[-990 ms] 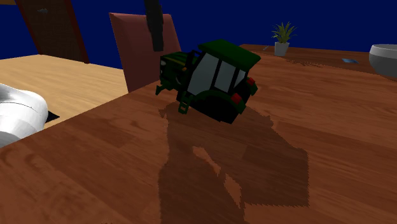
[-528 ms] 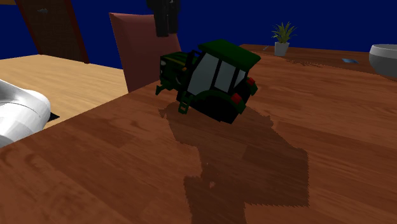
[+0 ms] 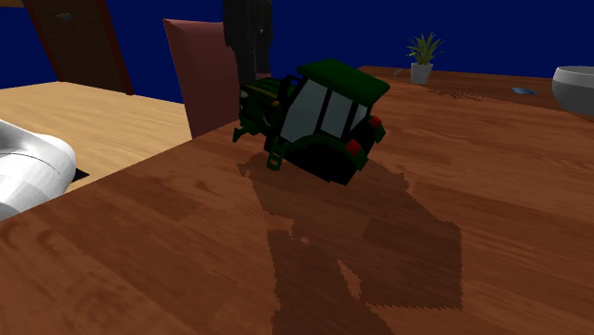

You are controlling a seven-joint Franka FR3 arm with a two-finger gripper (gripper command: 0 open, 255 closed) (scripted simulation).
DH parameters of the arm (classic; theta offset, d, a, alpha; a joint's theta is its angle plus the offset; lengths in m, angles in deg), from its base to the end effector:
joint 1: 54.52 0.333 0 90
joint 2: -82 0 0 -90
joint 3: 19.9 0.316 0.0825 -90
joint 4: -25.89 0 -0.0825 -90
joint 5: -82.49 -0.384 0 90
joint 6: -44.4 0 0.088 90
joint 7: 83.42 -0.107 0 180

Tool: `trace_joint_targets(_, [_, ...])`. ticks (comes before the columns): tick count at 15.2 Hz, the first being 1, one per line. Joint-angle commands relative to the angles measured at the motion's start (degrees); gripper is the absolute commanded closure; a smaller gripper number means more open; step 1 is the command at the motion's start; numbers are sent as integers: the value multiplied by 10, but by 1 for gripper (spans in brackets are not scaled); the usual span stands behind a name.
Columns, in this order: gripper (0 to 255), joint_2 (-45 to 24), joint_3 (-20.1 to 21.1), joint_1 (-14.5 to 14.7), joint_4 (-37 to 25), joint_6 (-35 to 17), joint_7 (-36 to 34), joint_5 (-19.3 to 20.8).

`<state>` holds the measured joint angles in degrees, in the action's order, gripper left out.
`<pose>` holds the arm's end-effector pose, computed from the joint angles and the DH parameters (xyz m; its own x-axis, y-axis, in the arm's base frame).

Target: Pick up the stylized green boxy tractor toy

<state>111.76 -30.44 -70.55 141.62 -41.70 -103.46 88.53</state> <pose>0.3289 -0.1995 0.6462 0.6993 -0.7148 -0.0001 -0.7147 -0.6992 0.0152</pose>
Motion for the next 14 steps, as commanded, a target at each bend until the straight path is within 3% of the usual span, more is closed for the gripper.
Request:
trace_joint_targets(1, [255,0,0,0,3,-3,0,0])
trace_joint_targets(10, [255,1,0,0,4,-3,0,0])
trace_joint_targets(14, [255,-10,1,1,-37,27,2,-2])
